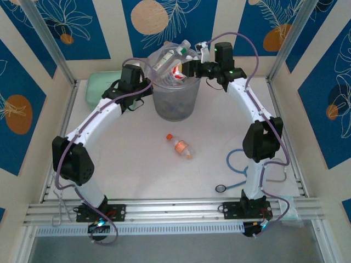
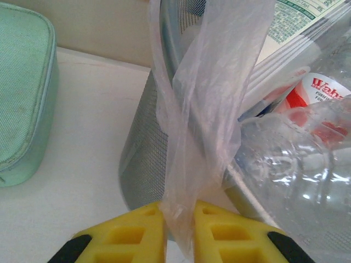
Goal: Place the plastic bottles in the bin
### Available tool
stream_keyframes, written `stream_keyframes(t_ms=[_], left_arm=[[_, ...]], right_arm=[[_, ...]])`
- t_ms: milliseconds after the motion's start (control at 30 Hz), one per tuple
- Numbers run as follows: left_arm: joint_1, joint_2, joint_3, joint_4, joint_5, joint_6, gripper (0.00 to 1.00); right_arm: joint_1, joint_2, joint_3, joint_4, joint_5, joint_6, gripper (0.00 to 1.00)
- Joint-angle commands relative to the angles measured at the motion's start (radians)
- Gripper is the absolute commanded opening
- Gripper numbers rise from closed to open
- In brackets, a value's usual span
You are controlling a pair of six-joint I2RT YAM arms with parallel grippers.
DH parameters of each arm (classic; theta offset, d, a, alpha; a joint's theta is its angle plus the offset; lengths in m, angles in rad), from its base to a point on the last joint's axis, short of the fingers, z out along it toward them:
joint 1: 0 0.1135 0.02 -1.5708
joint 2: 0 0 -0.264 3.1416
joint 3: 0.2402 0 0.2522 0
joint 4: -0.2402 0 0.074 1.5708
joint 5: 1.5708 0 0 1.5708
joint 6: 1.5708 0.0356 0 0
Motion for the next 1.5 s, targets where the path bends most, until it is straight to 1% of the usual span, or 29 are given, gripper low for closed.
stream_keyframes(t_ms=[0,133,267,400,533,667,700,800,900,1000,1067,1200,1333,1433,1467], left_arm=[[0.004,0.004,-0.002,0.036,0.045,-0.011,0.19],[0.004,0.004,-0.004,0.038,0.046,-0.012,0.20],[0.004,0.001,-0.013,0.044,0.049,-0.016,0.23],[0.003,-0.011,-0.016,0.046,0.054,-0.016,0.30],[0.004,-0.033,-0.021,0.049,0.051,-0.013,0.32],[0.004,-0.055,-0.028,0.052,0.050,-0.010,0.34],[0.004,-0.059,-0.028,0.053,0.050,-0.010,0.35],[0.004,-0.075,-0.032,0.054,0.054,-0.008,0.36],[0.004,-0.096,-0.039,0.057,0.050,-0.004,0.41],[0.004,-0.118,-0.047,0.065,0.047,-0.002,0.45],[0.004,-0.128,-0.052,0.072,0.047,-0.002,0.48],[0.004,-0.157,-0.081,0.092,0.048,-0.011,0.52],[0.003,-0.191,-0.129,0.121,0.055,-0.027,0.57],[0.004,-0.220,-0.176,0.167,0.080,-0.059,0.62],[0.004,-0.231,-0.193,0.182,0.088,-0.068,0.64]], right_arm=[[0.043,0.044,-0.062,-0.126,-0.006,0.026,0.39],[0.055,0.051,-0.092,-0.152,0.025,0.048,0.40],[0.071,0.042,-0.102,-0.182,0.057,0.033,0.50],[0.074,0.022,-0.037,-0.261,0.091,-0.005,0.63],[0.071,-0.033,0.020,-0.322,0.125,-0.029,0.79],[0.059,-0.095,0.053,-0.356,0.135,-0.054,0.93],[0.054,-0.112,0.057,-0.362,0.136,-0.055,0.99],[0.031,-0.181,0.056,-0.373,0.150,-0.061,0.99],[0.005,-0.265,0.022,-0.367,0.167,-0.067,0.99],[-0.010,-0.354,-0.033,-0.374,0.219,-0.089,0.99],[-0.013,-0.413,-0.096,-0.380,0.256,-0.101,0.99],[-0.009,-0.577,-0.335,-0.337,0.265,-0.121,0.99],[0.012,-0.715,-0.553,-0.316,0.269,-0.158,0.90],[0.055,-0.767,-0.683,-0.316,0.269,-0.201,0.81],[0.076,-0.770,-0.715,-0.321,0.277,-0.215,0.80]])
